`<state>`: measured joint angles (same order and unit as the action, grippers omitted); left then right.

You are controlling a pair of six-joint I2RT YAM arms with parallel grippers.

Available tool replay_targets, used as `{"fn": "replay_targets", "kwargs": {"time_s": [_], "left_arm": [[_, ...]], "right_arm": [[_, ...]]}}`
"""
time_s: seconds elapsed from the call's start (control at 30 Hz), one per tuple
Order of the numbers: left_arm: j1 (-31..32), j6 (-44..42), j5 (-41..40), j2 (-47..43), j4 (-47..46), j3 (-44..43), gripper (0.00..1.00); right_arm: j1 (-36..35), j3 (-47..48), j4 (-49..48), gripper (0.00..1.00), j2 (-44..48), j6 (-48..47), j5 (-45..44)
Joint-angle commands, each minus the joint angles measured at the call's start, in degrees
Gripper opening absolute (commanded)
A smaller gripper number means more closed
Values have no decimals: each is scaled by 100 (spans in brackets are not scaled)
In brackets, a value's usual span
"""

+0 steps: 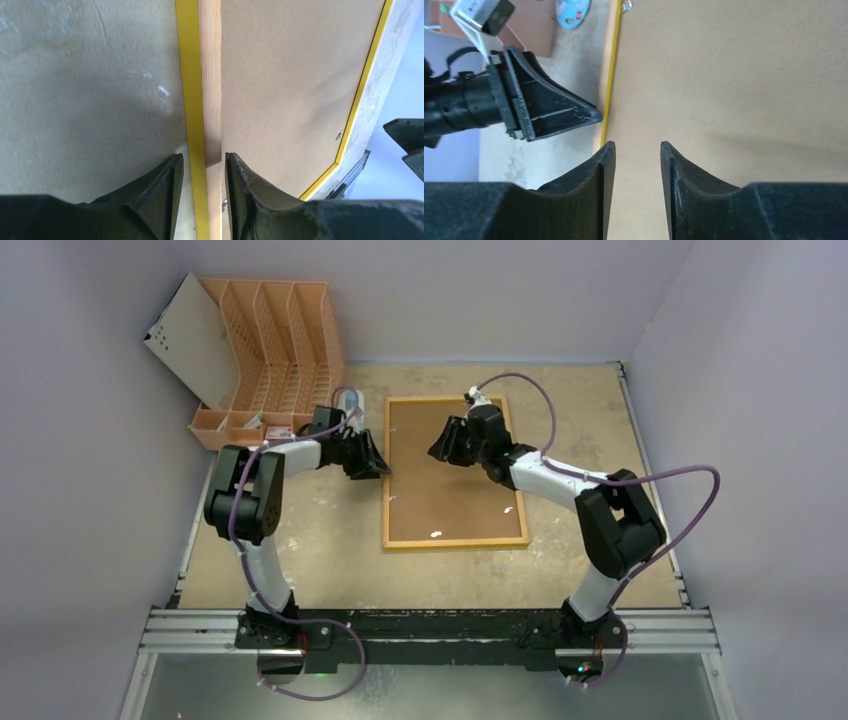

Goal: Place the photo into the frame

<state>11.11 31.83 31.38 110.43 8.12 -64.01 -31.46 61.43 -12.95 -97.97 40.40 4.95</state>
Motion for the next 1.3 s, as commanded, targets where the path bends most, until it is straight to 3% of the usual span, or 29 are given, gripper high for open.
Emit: {"fn": "replay_targets", "kwargs": {"time_s": [0.0,0.2,0.33,0.5,0.97,1.27], "left_arm": [[161,-178,-203,-240,206,442,38],[309,-152,-507,-326,308,628,31],[314,-108,-813,-282,497,584,22],[312,-92,-975,-278,625,560,19],[312,-52,-861,-176,772,410,16],[312,-29,-878,-145,779,413,15]], "right_arm": [[-41,73,198,39,67,-948,609],[-371,-27,906,36,-79,-1725,1143],[-665,-145,1246,31,-218,-1847,1001],[-830,-289,1472,28,-299,-1950,1155],[-1032,-329,2887,21,-331,-2233,1043],[-1039,-408,3229,20,-332,-2409,1236]]}}
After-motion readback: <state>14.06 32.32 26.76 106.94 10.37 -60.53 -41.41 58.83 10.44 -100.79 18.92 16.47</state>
